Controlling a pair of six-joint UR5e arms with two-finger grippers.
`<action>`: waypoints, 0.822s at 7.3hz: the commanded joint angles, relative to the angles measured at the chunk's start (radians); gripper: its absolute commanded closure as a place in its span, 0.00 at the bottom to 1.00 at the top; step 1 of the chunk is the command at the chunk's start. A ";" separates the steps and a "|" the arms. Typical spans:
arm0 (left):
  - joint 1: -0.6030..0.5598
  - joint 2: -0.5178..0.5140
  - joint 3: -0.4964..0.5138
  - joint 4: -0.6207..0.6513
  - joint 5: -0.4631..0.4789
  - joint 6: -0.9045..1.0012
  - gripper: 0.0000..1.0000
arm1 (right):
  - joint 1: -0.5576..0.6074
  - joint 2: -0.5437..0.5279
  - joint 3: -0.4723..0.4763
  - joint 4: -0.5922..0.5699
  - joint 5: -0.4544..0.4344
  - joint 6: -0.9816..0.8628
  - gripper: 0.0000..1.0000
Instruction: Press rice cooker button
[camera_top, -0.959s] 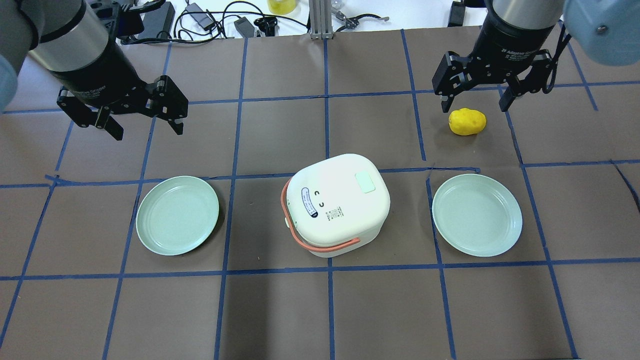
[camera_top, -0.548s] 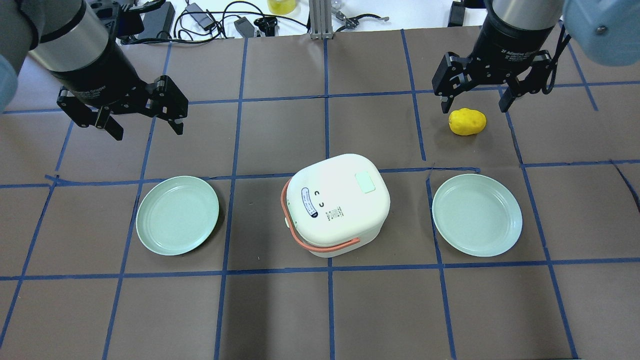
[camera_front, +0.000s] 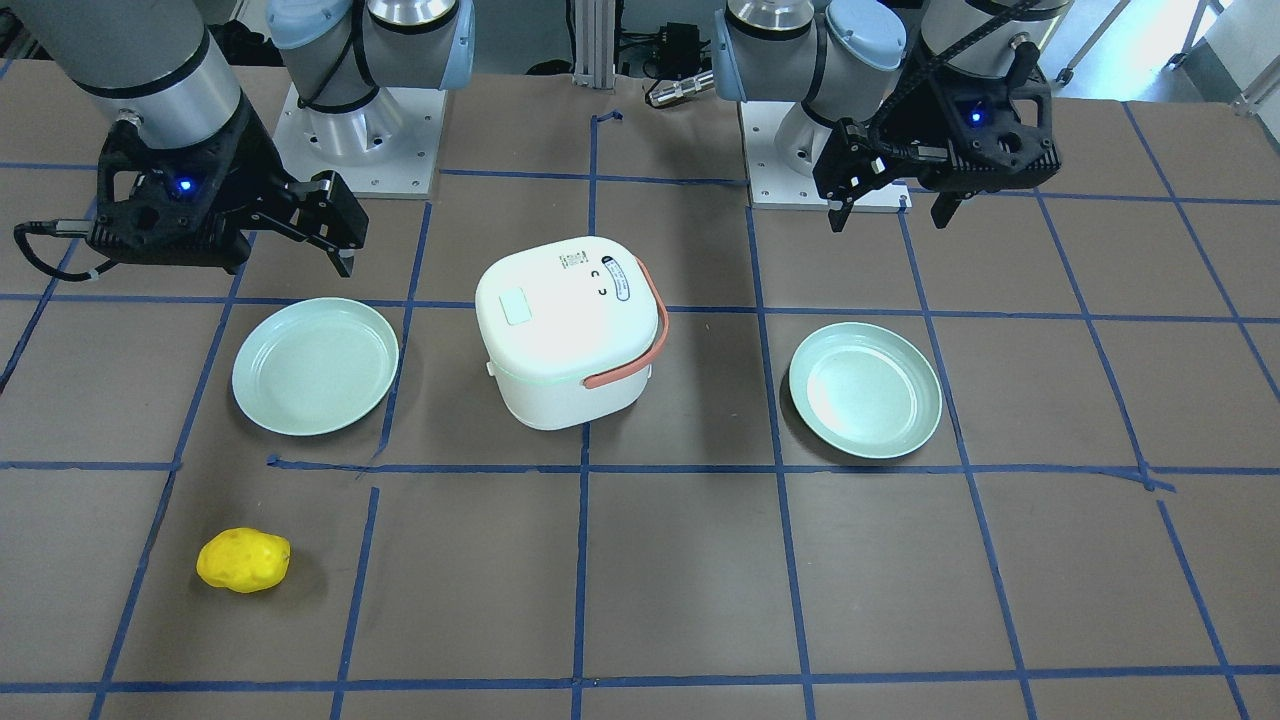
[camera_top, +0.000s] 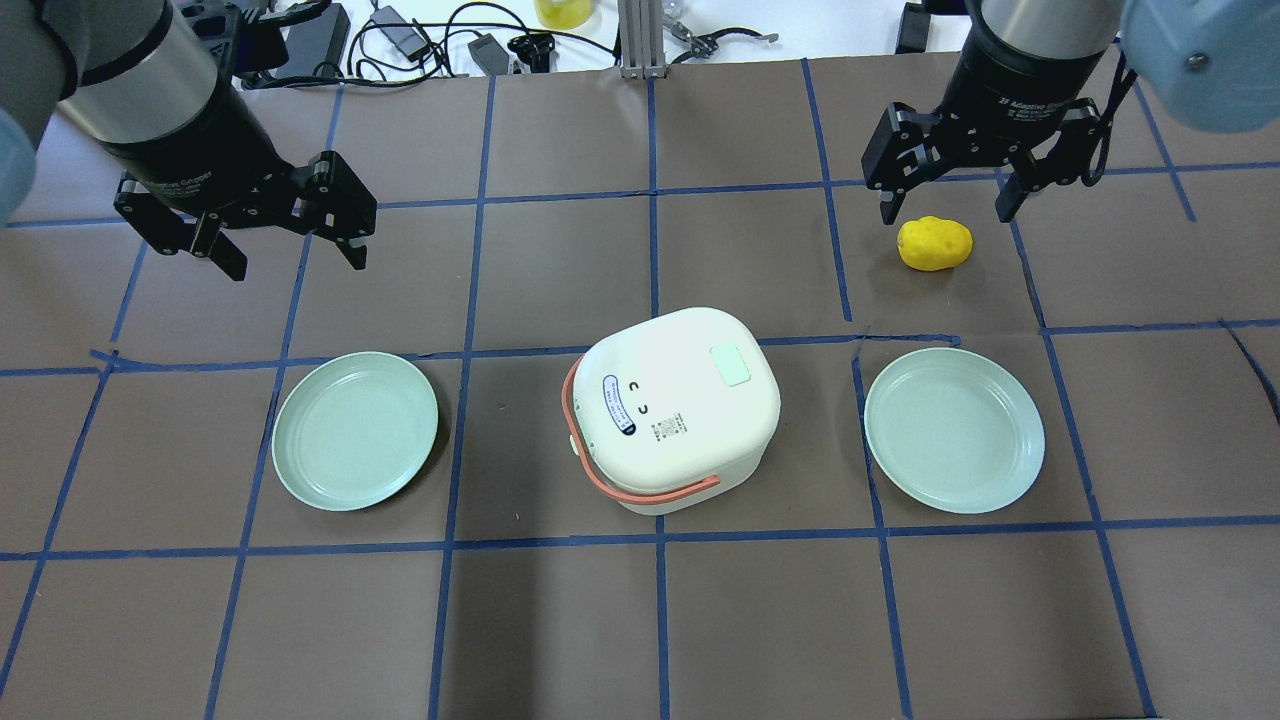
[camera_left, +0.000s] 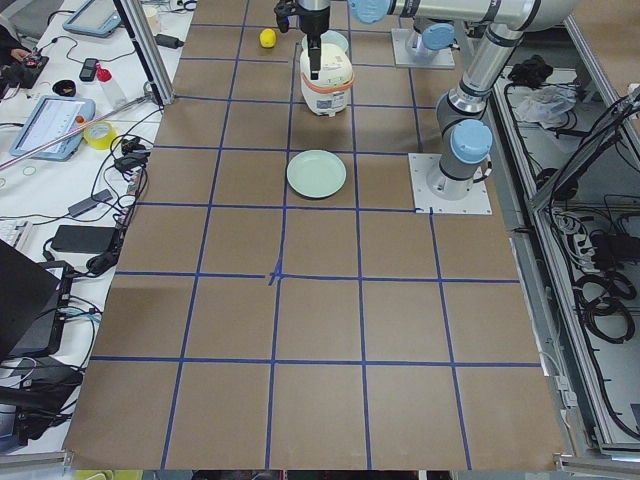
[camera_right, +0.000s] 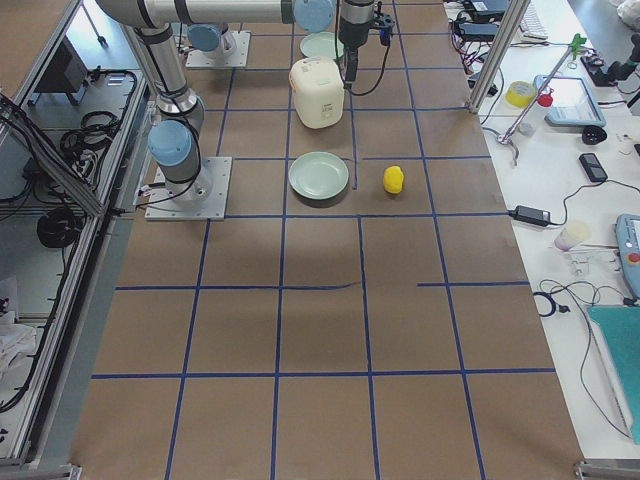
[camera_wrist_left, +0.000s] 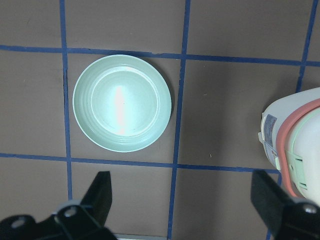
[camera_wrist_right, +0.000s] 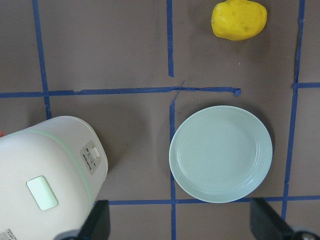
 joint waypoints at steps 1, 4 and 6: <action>0.000 0.000 0.000 0.000 0.000 0.000 0.00 | 0.001 0.001 0.000 0.002 -0.006 0.006 0.00; 0.000 0.000 0.000 0.000 0.000 0.000 0.00 | 0.001 0.006 0.002 -0.006 -0.005 0.011 0.00; 0.000 0.000 0.000 0.000 0.000 0.000 0.00 | 0.008 -0.001 -0.009 -0.019 0.011 0.011 0.32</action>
